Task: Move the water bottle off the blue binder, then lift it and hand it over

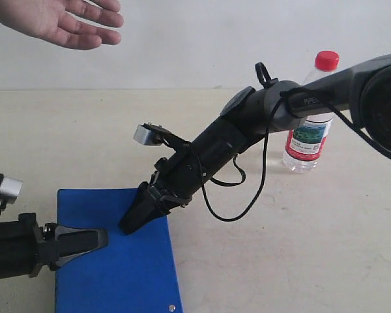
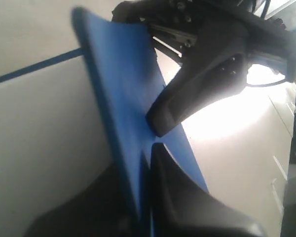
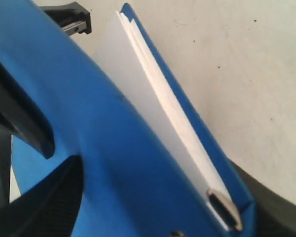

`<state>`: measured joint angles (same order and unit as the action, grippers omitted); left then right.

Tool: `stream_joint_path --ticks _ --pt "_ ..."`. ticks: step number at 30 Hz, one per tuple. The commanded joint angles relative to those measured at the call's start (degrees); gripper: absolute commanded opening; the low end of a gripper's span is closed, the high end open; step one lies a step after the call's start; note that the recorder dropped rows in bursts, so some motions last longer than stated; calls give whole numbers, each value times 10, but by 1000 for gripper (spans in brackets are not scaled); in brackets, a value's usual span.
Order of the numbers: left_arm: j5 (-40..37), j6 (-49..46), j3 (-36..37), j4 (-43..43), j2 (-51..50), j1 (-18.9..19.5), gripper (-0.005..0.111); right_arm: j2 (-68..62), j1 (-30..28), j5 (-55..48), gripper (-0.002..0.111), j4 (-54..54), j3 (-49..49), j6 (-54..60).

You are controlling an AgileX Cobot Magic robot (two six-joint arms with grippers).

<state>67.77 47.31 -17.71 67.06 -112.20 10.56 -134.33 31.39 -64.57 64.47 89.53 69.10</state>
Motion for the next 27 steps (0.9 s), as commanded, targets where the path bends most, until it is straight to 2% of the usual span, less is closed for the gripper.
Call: stream_joint_path --ticks 1,2,8,10,17,22,25,27 --pt "-3 -18 -14 -8 5 -9 13 5 47 -54 12 3 -2 38" --pt "-3 -18 -14 -8 5 -9 18 5 44 -54 0 3 -2 44" --pt "-6 -19 -14 -37 5 -9 60 5 34 -54 0 3 -2 58" --pt "-9 -19 -14 -79 5 -9 66 5 33 -54 0 4 -2 59" --pt "-10 -30 -14 -310 5 -9 63 5 33 -54 0 4 -2 65" --pt "-10 -33 -14 -409 5 -9 61 5 33 -54 0 3 -2 63" --pt "-4 -40 -14 -415 5 -9 47 6 31 -54 0 -2 -2 61" --pt "5 -59 -14 -404 5 -9 25 9 29 -54 0 -14 -2 60"
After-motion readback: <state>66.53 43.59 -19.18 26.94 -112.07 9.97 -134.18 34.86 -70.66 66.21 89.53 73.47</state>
